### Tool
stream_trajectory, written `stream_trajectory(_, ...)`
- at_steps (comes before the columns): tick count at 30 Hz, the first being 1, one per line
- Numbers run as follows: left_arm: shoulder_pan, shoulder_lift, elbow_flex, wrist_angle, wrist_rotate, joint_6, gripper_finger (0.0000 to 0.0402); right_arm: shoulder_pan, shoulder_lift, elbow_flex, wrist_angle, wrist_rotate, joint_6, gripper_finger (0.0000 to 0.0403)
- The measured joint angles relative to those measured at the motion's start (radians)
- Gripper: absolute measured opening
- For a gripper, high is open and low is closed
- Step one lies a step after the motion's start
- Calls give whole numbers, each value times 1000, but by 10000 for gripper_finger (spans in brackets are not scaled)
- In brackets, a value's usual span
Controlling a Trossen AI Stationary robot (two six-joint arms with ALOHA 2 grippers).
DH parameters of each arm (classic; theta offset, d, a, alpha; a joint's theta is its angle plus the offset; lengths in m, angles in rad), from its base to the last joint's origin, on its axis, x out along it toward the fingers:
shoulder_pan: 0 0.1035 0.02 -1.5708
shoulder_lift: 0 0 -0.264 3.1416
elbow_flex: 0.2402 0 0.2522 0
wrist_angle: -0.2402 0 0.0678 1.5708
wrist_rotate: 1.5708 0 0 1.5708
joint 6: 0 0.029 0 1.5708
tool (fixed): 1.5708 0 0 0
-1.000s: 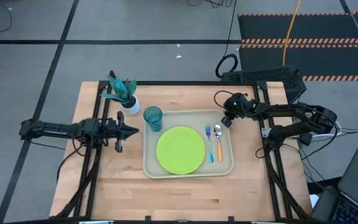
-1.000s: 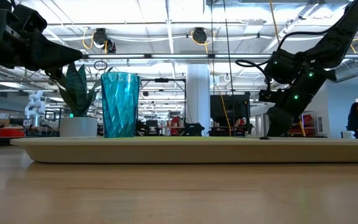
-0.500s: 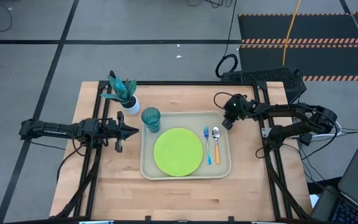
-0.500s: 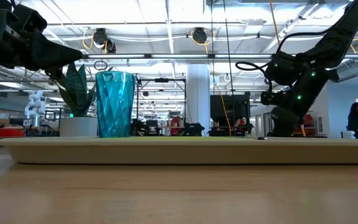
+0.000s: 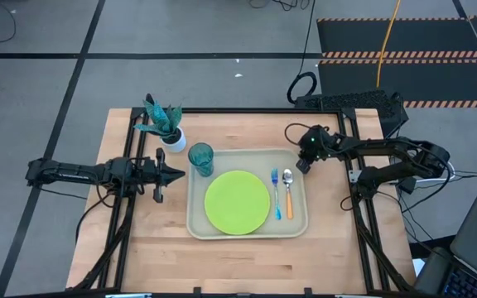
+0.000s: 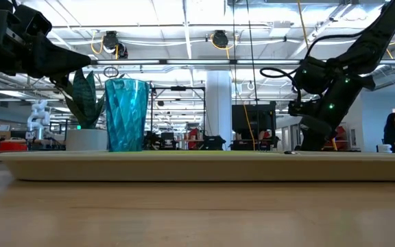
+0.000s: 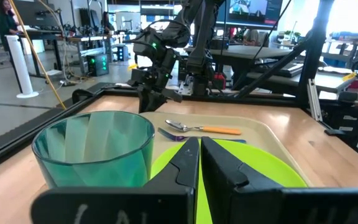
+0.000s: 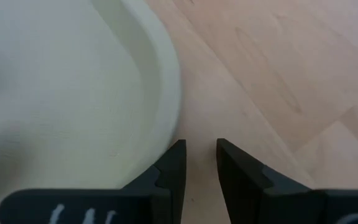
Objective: Pick and place plate/cup/fork/spoon on tray
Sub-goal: Adjust the white food tray
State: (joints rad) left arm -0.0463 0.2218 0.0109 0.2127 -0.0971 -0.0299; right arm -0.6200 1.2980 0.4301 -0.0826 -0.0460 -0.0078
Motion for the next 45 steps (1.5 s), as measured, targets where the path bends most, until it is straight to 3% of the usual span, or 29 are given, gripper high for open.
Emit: stream_trajectory(45,0,0,0,0,0,0,21,29,2,-2,-69,-14,49,80)
